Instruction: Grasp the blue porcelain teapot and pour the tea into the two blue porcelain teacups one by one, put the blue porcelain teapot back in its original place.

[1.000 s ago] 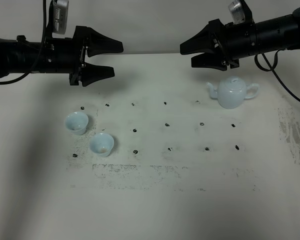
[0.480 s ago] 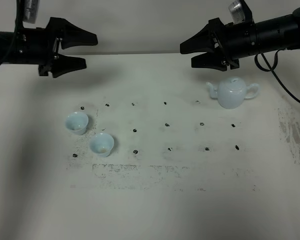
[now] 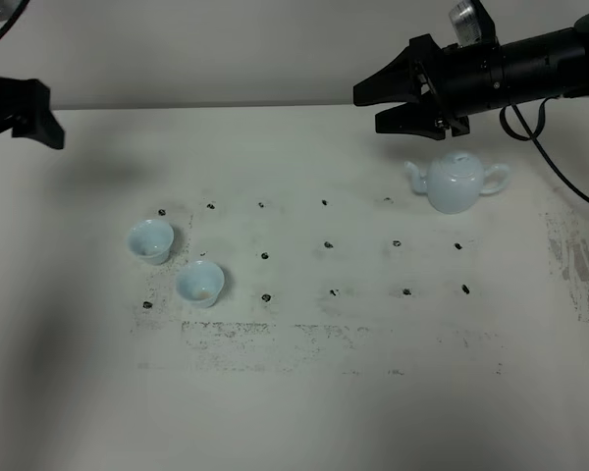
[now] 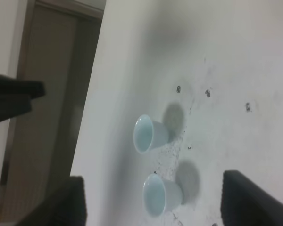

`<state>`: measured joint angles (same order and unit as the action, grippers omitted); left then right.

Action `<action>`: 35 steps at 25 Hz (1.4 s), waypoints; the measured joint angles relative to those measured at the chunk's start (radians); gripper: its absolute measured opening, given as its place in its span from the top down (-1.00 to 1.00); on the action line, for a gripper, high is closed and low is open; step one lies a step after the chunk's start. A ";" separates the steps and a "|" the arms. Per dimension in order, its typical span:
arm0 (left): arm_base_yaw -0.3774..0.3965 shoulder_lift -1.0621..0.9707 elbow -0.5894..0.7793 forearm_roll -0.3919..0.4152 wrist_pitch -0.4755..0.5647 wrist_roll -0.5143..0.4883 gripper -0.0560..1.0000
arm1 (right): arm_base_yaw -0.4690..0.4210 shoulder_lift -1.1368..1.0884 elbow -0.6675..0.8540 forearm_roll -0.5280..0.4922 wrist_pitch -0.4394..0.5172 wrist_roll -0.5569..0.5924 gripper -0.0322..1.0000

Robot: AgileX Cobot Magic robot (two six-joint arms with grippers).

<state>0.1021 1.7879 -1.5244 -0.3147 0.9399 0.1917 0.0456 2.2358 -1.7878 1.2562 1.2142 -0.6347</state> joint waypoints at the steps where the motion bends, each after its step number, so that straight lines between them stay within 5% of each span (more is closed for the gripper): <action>1: 0.000 -0.015 0.000 0.062 0.023 -0.033 -0.53 | 0.000 0.000 0.000 0.000 0.000 0.000 -0.18; 6: 0.000 -0.085 0.000 0.251 0.187 -0.119 -0.53 | 0.000 0.000 0.000 0.000 0.000 0.007 -0.18; 10: 0.000 -0.134 0.000 0.315 0.251 -0.128 -0.53 | 0.000 0.000 0.000 0.000 0.000 0.011 -0.18; 19: 0.000 -0.414 0.295 0.303 0.251 -0.149 -0.53 | -0.001 0.000 0.000 0.000 0.000 0.018 -0.18; 29: 0.000 -0.949 0.807 0.296 0.219 -0.227 -0.53 | -0.001 0.000 0.000 0.000 0.000 0.037 -0.18; 35: 0.000 -1.312 1.002 0.297 0.149 -0.241 -0.53 | -0.001 0.000 0.000 0.000 0.000 0.039 -0.18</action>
<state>0.1021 0.4761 -0.5226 -0.0178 1.0892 -0.0491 0.0446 2.2358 -1.7878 1.2562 1.2142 -0.5957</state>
